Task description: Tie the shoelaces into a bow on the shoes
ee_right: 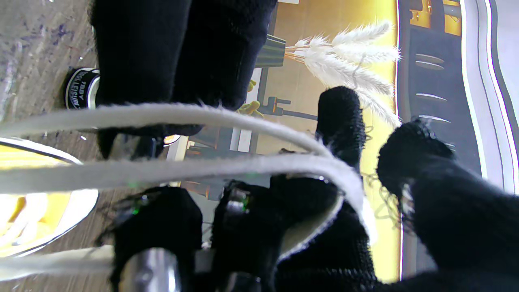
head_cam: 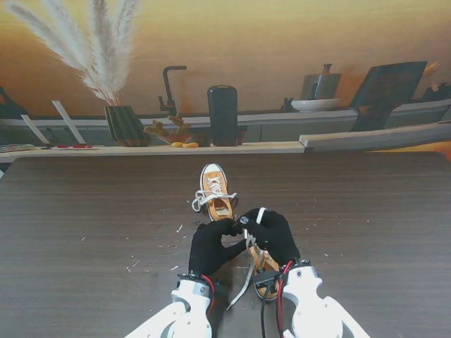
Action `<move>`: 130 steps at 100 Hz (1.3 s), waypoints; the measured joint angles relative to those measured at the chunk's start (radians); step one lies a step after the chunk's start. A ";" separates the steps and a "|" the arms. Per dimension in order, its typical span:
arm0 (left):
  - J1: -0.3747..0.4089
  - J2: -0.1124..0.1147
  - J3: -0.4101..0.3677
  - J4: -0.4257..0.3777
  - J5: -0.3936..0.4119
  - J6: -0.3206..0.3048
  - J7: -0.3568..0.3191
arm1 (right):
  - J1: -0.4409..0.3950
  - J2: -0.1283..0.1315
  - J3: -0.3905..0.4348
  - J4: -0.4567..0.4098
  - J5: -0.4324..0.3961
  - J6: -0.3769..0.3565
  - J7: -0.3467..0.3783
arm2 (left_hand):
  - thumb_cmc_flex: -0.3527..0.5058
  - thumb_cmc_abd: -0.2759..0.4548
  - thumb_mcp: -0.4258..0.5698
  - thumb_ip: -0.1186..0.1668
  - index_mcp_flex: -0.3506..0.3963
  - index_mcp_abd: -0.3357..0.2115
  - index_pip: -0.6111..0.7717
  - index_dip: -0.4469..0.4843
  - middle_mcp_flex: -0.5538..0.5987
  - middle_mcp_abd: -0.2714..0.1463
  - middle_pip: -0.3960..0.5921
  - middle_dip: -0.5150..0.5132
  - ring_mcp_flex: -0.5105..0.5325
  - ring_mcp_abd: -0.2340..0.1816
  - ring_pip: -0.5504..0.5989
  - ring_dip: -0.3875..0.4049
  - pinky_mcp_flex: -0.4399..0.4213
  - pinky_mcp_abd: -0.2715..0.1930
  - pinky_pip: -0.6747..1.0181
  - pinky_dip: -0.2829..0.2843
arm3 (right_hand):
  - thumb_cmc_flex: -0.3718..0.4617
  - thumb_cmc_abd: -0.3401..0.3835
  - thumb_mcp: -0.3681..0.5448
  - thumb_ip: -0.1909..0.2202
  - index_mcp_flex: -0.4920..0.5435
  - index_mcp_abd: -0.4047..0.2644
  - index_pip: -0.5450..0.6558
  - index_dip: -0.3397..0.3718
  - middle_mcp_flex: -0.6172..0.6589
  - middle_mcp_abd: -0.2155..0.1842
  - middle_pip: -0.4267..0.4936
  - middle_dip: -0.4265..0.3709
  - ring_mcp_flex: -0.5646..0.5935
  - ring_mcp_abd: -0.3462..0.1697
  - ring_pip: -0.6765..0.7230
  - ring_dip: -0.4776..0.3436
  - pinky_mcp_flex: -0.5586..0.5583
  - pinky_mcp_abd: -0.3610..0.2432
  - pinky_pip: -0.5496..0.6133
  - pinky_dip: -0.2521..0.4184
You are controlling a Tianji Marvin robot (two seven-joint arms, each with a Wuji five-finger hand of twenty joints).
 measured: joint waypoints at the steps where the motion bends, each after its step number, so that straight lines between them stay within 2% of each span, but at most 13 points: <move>1: 0.000 0.000 0.000 0.000 -0.001 -0.002 0.000 | 0.000 0.000 0.000 0.000 0.000 0.000 0.000 | 0.000 0.000 0.000 0.000 0.000 0.000 0.002 0.000 0.000 0.000 0.000 0.000 0.000 0.000 0.000 0.000 0.000 0.000 0.000 0.000 | 0.000 0.000 0.000 0.000 0.000 0.000 0.000 0.000 0.000 0.000 0.000 0.000 0.000 0.000 0.000 0.000 0.000 0.000 0.000 0.000; 24: 0.016 0.001 -0.006 -0.013 -0.002 -0.023 -0.023 | -0.003 0.000 0.003 -0.001 0.002 -0.001 0.000 | 0.000 0.000 -0.010 -0.001 0.000 0.000 0.008 0.001 0.000 -0.001 0.001 0.001 0.015 -0.006 0.001 0.000 0.002 0.000 0.002 0.000 | 0.000 0.000 0.000 0.000 0.000 -0.004 0.000 0.000 0.000 0.000 0.000 0.000 0.000 0.000 0.000 0.000 0.000 0.000 0.000 0.000; 36: 0.043 0.011 -0.021 -0.044 0.006 -0.030 -0.040 | -0.003 0.000 0.003 -0.001 0.004 -0.001 0.000 | 0.000 0.000 -0.010 -0.009 0.000 0.000 0.008 0.001 0.000 -0.001 0.001 0.001 0.015 -0.007 0.001 0.000 0.002 0.000 0.002 0.000 | 0.000 0.000 0.000 0.000 0.000 -0.006 0.000 0.000 0.000 0.000 0.000 0.000 0.000 0.000 0.000 0.000 0.000 0.000 0.000 0.000; 43: 0.057 0.018 -0.026 -0.058 0.012 -0.033 -0.047 | -0.003 0.000 0.002 -0.001 0.004 -0.001 -0.001 | -0.020 0.000 -0.021 -0.010 0.000 0.000 0.008 0.001 0.000 -0.001 0.001 0.001 0.015 -0.007 0.001 0.000 0.002 0.000 0.002 0.000 | 0.000 0.000 0.000 0.000 0.000 -0.006 0.000 0.000 0.000 0.000 0.000 0.000 0.000 0.000 0.000 0.000 0.000 0.000 0.000 0.000; 60: 0.082 0.029 -0.042 -0.084 0.012 -0.048 -0.075 | -0.003 0.000 0.000 -0.001 0.003 -0.001 -0.001 | -0.010 0.000 -0.021 -0.010 0.000 0.000 0.006 0.001 0.000 -0.001 0.000 0.001 0.015 -0.007 0.001 0.000 0.002 0.000 0.002 0.000 | 0.000 0.002 0.000 0.000 0.000 -0.006 0.000 0.000 0.000 0.000 0.000 0.000 0.000 0.000 0.000 0.000 0.000 0.000 0.000 0.000; 95: 0.108 0.051 -0.048 -0.119 0.016 -0.057 -0.136 | -0.006 0.001 0.001 -0.008 -0.002 0.000 -0.001 | -0.010 0.002 -0.052 -0.010 0.000 0.000 -0.159 0.001 -0.013 -0.001 -0.055 0.001 0.008 -0.007 -0.010 0.000 -0.011 0.000 -0.011 0.000 | 0.000 0.005 0.000 0.000 0.000 -0.006 0.000 -0.002 0.000 0.000 0.000 0.000 0.000 0.000 0.000 0.000 0.000 0.000 0.000 0.000; 107: 0.098 0.055 -0.030 -0.116 0.006 -0.056 -0.156 | -0.006 0.001 0.000 -0.008 -0.003 -0.001 -0.001 | -0.010 0.002 -0.061 -0.010 0.001 0.000 -0.220 -0.030 -0.014 0.000 -0.064 -0.008 0.008 -0.007 -0.020 0.000 -0.012 0.000 -0.013 0.000 | 0.000 0.005 0.000 0.000 0.000 -0.006 0.000 -0.002 0.000 0.000 0.000 0.000 0.000 0.000 0.000 0.000 0.000 0.000 0.000 0.000; 119: 0.078 0.053 0.000 -0.095 -0.011 -0.064 -0.158 | -0.006 0.002 0.001 -0.008 -0.003 -0.004 0.002 | -0.010 0.009 -0.062 -0.010 0.038 0.000 -0.281 -0.066 -0.014 0.011 -0.065 -0.009 0.008 -0.007 -0.020 0.000 -0.012 0.000 -0.013 0.000 | 0.000 0.006 0.000 0.000 0.000 -0.007 0.000 -0.002 0.000 0.000 0.000 0.000 0.000 0.000 0.000 0.000 0.000 0.000 0.000 0.000; 130: 0.062 0.039 0.020 -0.059 -0.046 -0.099 -0.154 | -0.006 0.004 0.002 -0.008 -0.004 -0.006 0.010 | -0.008 0.027 -0.061 -0.010 0.074 0.000 -0.307 -0.106 -0.005 0.011 -0.066 -0.009 0.008 -0.007 -0.020 0.000 -0.012 0.000 -0.013 0.000 | 0.000 0.010 0.000 0.000 0.000 -0.007 0.000 -0.002 0.000 0.000 0.000 0.000 0.000 0.000 0.000 0.000 0.000 0.000 0.000 0.000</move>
